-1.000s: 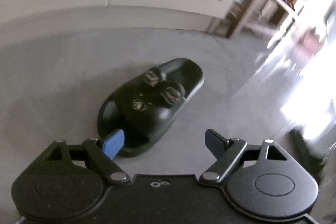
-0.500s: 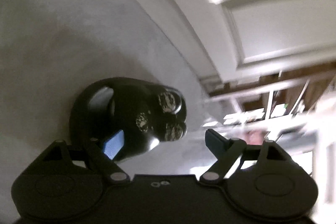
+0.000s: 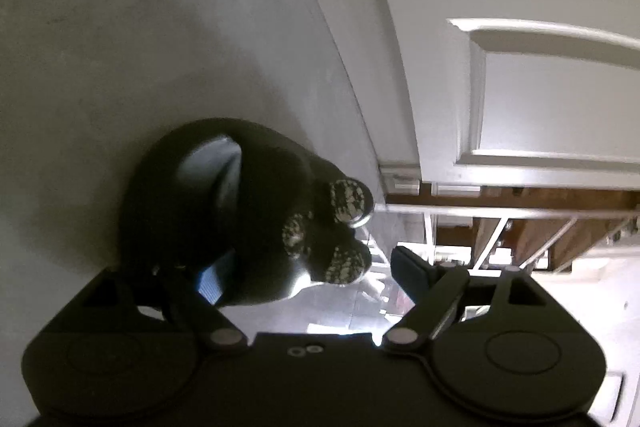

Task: Organize scattered shoes
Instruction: 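Grasp another black slide by its strap with the left tool and lift it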

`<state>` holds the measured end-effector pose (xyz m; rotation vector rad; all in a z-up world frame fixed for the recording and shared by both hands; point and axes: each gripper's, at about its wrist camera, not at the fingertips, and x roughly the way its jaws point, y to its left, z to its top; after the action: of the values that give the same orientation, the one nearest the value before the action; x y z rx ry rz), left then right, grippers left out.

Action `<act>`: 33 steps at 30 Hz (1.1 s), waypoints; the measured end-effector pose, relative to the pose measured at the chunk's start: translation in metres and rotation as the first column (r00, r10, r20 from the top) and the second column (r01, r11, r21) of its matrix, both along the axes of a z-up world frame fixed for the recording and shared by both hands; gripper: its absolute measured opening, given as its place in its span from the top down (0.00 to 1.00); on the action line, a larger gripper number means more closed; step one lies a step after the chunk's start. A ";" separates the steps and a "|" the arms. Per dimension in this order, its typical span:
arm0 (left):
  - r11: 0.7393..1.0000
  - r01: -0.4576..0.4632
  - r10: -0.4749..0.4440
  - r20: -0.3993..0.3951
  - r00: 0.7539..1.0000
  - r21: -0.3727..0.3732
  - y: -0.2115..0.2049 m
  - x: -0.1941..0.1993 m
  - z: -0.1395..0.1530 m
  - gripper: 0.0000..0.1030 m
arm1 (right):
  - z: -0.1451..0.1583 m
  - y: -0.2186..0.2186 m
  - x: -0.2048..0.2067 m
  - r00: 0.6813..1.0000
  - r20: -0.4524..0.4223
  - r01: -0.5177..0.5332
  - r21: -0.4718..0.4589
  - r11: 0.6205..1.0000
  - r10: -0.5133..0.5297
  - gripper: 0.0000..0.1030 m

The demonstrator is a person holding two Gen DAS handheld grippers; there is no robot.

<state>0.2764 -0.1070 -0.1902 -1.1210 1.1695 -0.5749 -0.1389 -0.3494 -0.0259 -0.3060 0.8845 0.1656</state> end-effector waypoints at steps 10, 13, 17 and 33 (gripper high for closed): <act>0.996 -0.042 0.044 0.016 0.999 -0.074 -0.005 0.000 -0.007 0.22 | -0.010 -0.001 -0.008 1.000 -0.029 -0.005 -0.035 0.999 0.004 0.04; 0.999 -0.026 0.029 0.053 0.998 -0.047 -0.006 -0.007 -0.008 0.39 | -0.010 0.000 -0.008 1.000 -0.025 -0.015 -0.037 0.999 0.014 0.04; 1.000 0.024 -0.024 0.034 0.999 -0.014 -0.007 -0.013 -0.012 0.75 | -0.008 -0.003 -0.007 1.000 -0.027 -0.008 -0.022 1.000 0.008 0.04; 1.000 0.009 -0.009 0.092 0.996 0.003 -0.045 -0.059 0.018 0.78 | -0.003 -0.013 -0.021 1.000 0.016 -0.026 -0.051 0.998 0.026 0.04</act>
<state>0.2174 -0.1521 -0.1727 -1.0768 1.0966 -0.6258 -0.1600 -0.3628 -0.0290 -0.3655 0.8691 0.1648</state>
